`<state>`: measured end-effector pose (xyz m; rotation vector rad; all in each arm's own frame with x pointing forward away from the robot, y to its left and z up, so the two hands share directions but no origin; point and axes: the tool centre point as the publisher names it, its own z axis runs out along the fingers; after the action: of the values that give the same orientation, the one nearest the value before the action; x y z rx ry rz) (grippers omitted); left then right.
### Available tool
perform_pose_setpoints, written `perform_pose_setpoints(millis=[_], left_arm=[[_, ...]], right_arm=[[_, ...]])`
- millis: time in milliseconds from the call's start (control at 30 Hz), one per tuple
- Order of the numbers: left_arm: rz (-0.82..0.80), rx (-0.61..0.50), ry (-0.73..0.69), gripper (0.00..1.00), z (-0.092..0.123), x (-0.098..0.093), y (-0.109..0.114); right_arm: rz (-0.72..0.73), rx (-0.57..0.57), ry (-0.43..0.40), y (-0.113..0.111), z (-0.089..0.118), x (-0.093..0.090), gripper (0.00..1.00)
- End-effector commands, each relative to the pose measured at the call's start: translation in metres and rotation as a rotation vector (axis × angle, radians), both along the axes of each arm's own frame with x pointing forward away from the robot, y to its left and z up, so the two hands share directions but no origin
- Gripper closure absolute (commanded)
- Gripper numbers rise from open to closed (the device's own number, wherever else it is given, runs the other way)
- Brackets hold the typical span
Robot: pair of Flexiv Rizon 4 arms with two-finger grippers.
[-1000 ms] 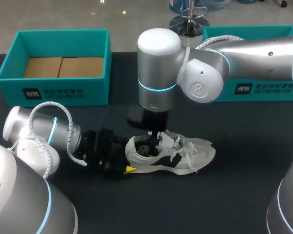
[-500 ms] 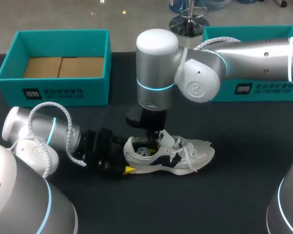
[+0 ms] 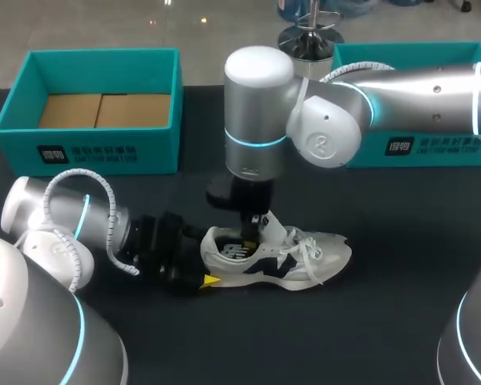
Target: Take the shoe out of the shoebox, open the shoe tongue, remove and reinsert the insole, then place the shoe into the shoebox
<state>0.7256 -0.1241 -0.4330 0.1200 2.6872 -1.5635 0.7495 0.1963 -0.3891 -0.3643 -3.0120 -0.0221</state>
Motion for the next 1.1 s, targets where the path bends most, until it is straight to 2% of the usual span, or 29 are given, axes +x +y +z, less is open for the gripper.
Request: perform_pose_setpoints(millis=[33, 167, 300, 567, 833, 1100], left_arm=[[-0.001, 0.003, 0.000, 1.00, -0.003, 0.003, -0.006], [-0.001, 0.003, 0.000, 1.00, -0.003, 0.003, -0.006], [-0.001, 0.003, 0.000, 1.00, -0.003, 0.003, -0.006], [-0.001, 0.003, 0.000, 1.00, -0.003, 0.003, -0.006], [-0.001, 0.003, 0.000, 1.00, -0.003, 0.003, -0.006], [-0.001, 0.003, 0.000, 1.00, -0.003, 0.003, -0.006]], right_arm=[[-0.009, -0.031, -0.027, 0.009, 0.012, -0.004, 1.00], [-0.022, -0.055, -0.066, 0.003, 0.037, -0.002, 1.00], [-0.035, -0.068, -0.087, -0.004, 0.053, -0.003, 1.00], [-0.052, -0.056, -0.086, -0.004, 0.049, -0.010, 1.00], [-0.114, -0.044, -0.117, -0.016, 0.069, -0.004, 1.00], [-0.156, -0.008, -0.080, -0.022, 0.077, 0.003, 1.00]])
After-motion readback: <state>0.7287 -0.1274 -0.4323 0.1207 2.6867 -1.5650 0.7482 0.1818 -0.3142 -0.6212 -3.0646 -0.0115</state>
